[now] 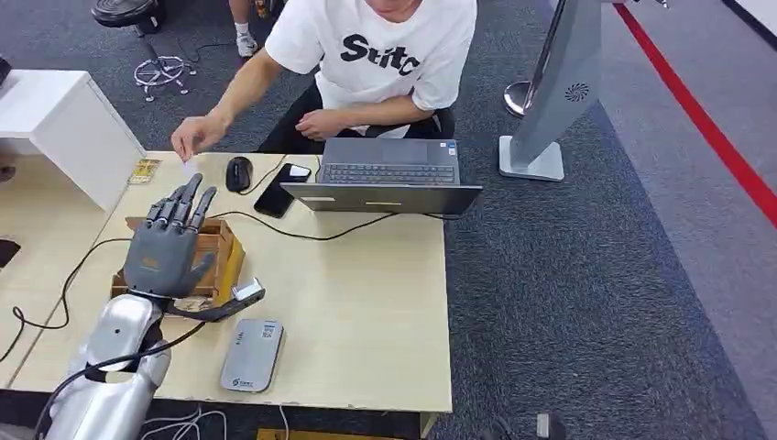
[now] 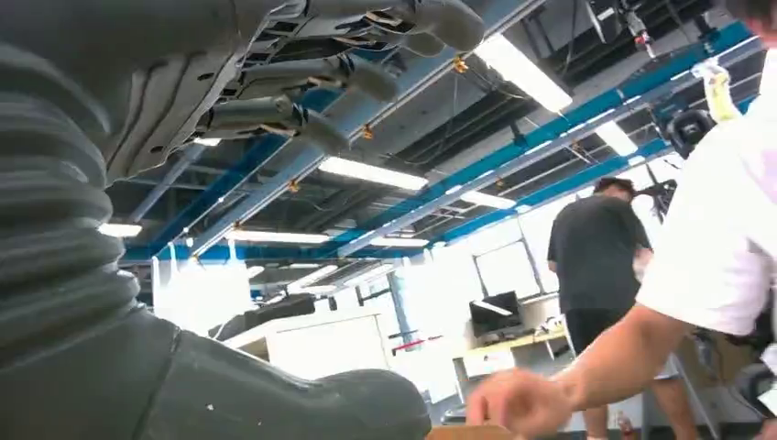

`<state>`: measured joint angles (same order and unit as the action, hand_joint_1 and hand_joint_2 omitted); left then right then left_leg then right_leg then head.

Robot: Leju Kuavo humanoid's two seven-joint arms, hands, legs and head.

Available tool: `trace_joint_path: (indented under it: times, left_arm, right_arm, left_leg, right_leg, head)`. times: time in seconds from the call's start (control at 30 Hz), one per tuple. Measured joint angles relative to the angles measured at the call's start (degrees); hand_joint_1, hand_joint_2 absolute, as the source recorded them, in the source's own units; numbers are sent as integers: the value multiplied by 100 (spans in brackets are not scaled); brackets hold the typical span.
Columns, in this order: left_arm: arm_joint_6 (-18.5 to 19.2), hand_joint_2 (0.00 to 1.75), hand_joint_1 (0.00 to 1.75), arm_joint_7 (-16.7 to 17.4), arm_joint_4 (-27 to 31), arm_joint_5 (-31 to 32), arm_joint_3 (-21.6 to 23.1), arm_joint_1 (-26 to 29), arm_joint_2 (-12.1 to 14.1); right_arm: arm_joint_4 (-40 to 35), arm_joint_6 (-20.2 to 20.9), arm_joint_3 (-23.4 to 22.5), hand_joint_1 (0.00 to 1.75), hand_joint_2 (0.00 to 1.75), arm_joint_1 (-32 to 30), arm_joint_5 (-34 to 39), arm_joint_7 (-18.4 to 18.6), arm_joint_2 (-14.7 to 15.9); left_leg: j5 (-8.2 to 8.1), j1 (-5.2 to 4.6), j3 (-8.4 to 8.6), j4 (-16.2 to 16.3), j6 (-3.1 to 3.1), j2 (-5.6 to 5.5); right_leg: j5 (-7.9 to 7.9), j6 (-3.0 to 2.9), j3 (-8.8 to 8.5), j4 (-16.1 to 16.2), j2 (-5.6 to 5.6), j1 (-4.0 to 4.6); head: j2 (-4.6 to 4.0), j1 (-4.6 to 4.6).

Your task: Pass the card to the sensor for recognition and then transmit it.

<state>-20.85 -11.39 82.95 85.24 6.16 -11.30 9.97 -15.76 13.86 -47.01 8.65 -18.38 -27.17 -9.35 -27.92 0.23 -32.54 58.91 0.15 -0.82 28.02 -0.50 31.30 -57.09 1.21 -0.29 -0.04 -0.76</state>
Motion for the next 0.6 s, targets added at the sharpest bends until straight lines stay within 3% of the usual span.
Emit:
trace_joint_path:
  times: [0.17, 0.33, 0.6]
  left_arm:
    - [361, 175, 0, -17, -11, -2, 523, 170, 266]
    - [422, 175, 0, 112, -204, -98, 1052, 285, 551]
    - [321, 175, 0, 682, -380, 127, 1147, 405, 776]
  right_arm:
    - [0, 2, -37, 0, 175, -14, 37, -26, 2]
    - [0, 7, -83, 0, 175, -29, 41, -28, 4]
    - [-2, 2, -142, 0, 175, -45, 39, -46, 11]
  left_leg:
    - [0, 0, 0, 0, 0, 3]
    - [0, 1, -1, 0, 0, 3]
    - [0, 1, -2, 0, 0, 2]
  right_leg:
    - [0, 0, 3, 0, 1, 0]
    - [0, 0, 2, 0, 1, 0]
    - [0, 0, 1, 0, 1, 1]
  head:
    - [2, 0]
    - [2, 0]
    - [2, 0]
